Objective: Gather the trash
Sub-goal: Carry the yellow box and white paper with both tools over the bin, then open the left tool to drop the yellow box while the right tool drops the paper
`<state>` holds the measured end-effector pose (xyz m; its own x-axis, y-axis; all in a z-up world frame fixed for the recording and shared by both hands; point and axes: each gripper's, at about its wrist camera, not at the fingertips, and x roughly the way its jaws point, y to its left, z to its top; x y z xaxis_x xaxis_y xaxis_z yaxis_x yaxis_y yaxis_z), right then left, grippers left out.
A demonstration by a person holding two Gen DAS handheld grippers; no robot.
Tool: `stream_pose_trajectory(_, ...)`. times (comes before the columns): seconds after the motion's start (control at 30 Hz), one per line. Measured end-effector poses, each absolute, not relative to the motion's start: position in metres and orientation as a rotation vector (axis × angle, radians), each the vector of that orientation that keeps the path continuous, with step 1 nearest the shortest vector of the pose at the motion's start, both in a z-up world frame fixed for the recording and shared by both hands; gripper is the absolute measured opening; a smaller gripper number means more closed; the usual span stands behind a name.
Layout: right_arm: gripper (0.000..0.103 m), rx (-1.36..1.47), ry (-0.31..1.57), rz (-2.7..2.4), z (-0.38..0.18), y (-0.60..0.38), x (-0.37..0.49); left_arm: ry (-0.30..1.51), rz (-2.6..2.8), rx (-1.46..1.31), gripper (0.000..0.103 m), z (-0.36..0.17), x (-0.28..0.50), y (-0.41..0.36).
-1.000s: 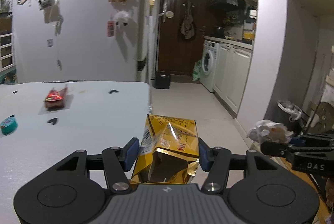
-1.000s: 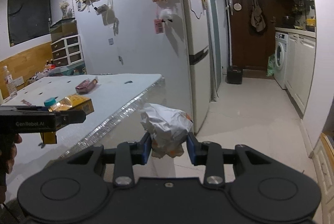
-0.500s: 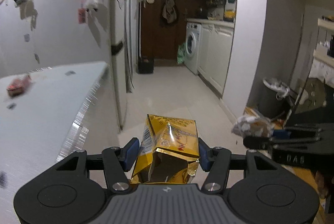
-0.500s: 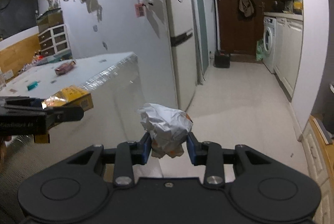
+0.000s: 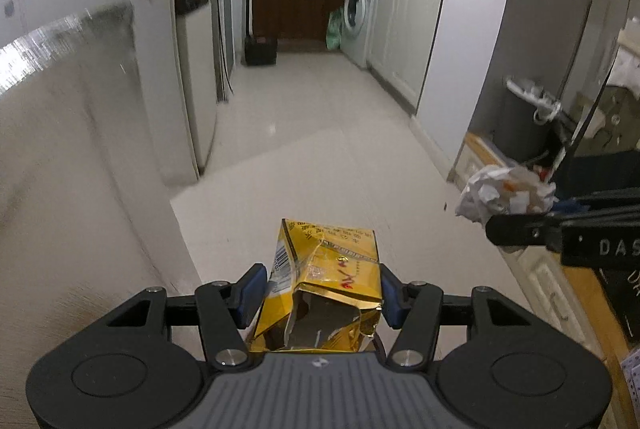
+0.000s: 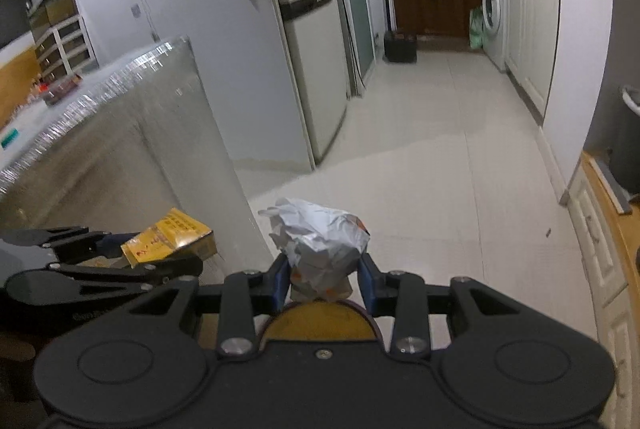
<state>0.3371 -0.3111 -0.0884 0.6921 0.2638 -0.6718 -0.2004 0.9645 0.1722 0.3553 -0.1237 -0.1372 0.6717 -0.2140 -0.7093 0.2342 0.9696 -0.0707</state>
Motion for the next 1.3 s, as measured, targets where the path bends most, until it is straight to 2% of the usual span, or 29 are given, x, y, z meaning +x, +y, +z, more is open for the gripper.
stream_pose_trajectory(0.5,0.037,0.031,1.025,0.234,-0.186,-0.311,0.417,1.054,-0.235,-0.116,0.058,-0.266,0.407,-0.104)
stream_pose_trajectory(0.87,0.038,-0.065,1.201,0.267,-0.263,-0.274,0.455,1.193,-0.198,-0.242,0.058,-0.346,0.429,-0.08)
stream_pose_trajectory(1.3,0.039,-0.227,1.378,0.329,-0.35,-0.244,0.466,1.315,-0.14,-0.308,0.058,-0.403,0.433,-0.07)
